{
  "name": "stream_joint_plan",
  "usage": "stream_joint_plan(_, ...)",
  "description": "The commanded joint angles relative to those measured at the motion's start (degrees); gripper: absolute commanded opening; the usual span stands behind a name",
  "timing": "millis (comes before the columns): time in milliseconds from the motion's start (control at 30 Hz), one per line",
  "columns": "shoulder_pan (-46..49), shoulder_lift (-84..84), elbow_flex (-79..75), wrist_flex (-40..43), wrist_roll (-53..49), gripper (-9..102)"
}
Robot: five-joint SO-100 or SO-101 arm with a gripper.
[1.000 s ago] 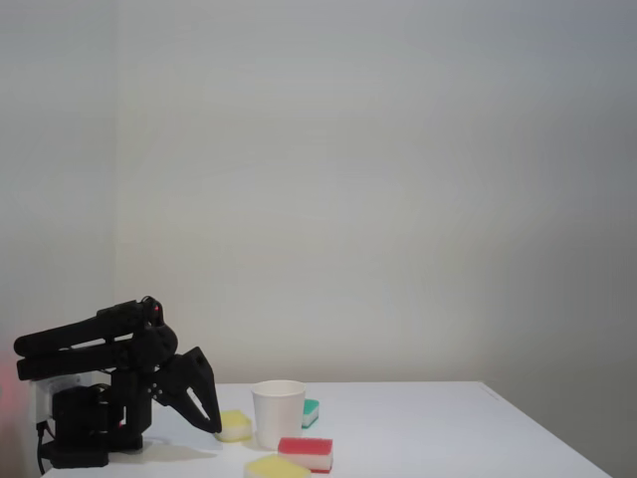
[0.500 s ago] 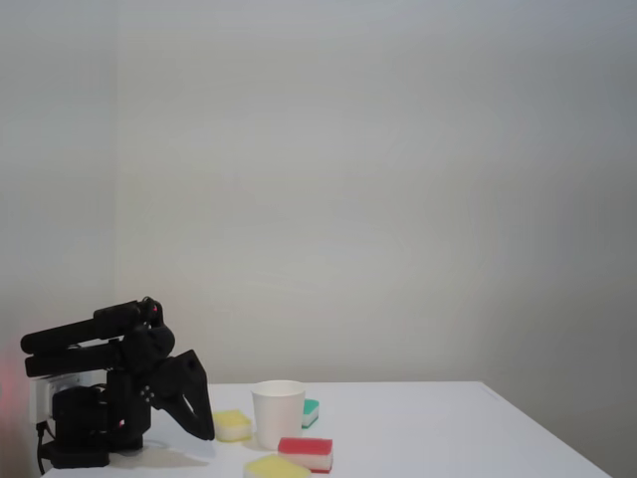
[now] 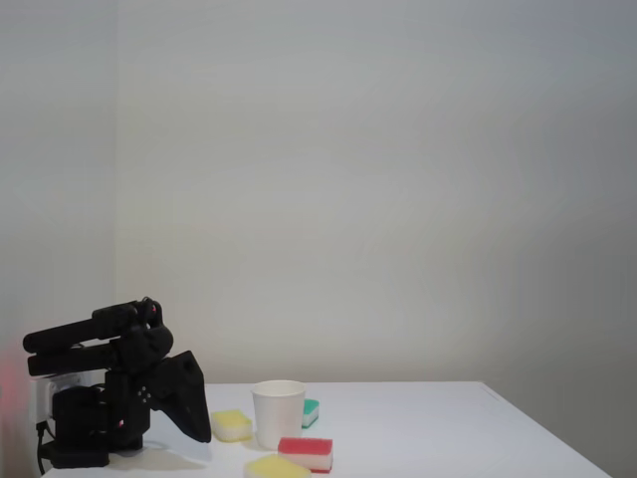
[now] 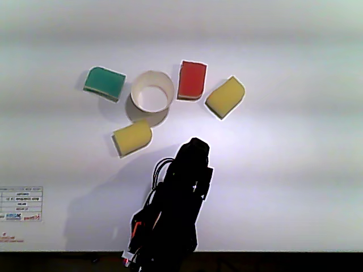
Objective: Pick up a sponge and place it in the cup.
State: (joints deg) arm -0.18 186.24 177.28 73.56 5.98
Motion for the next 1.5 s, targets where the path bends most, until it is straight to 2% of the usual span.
stream_joint_plan(0,-0.97,0.44,-0.26,-0.79,3.08,0)
stream_joint_plan(100,-1.67,0.18,-2.55,-3.96,8.35,0)
stream_joint_plan(300,-2.37,-7.29,-11.51,-4.04,8.53,0)
stream_joint_plan(533,0.0,-23.2,-28.04,-0.35,8.53,0)
stream_joint_plan(867,7.29,-49.57,-47.46,-1.76,3.25,0)
stream_joint_plan(1467,6.86,-81.91,-61.44,-28.21,6.86,0)
